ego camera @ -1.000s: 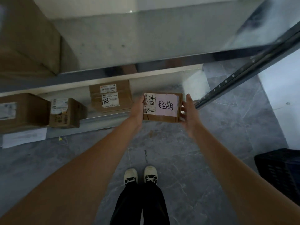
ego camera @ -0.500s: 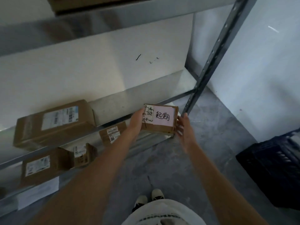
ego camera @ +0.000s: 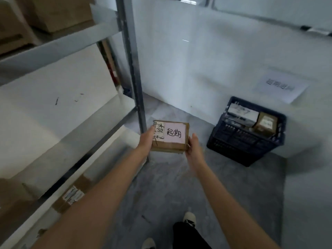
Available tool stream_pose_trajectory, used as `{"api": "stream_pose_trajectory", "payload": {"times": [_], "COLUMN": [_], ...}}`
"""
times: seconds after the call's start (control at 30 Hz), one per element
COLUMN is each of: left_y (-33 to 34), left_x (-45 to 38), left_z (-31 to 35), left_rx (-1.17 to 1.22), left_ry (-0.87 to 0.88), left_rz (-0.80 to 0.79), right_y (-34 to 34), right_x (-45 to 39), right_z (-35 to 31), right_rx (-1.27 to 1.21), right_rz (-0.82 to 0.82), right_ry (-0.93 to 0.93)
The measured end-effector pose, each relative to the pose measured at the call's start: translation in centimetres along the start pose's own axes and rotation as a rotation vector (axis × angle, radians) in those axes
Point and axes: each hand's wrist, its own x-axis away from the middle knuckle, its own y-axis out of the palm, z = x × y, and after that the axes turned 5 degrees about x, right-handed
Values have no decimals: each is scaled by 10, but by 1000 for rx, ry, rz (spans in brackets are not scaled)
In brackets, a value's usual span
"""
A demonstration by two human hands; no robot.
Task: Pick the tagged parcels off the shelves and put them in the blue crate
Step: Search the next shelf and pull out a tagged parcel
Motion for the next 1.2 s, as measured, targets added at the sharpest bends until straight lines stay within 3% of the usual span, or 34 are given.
{"api": "stream_pose_trajectory", "payload": {"times": [0.23,0.57,0.8,1.2], "left_y": [139,321,403,517], "left_x": [-28,-78,-135,-300], "left_z": [-12,-28,-31,-1], "left_rx": [-148,-219,-332,-419], "left_ry": [26,-55,-121,-295], "left_rz": [-181,-244,-317,-386], "right_y": [-122,-281,-347,-410], "right_x": [-31,-95,-156,-330], "right_z": [-29,-51,-59,-103], "right_rx": [-100,-111,-210,-292], "right_rz": [204,353,400,483], "right_ry": [17,139,208,306]}}
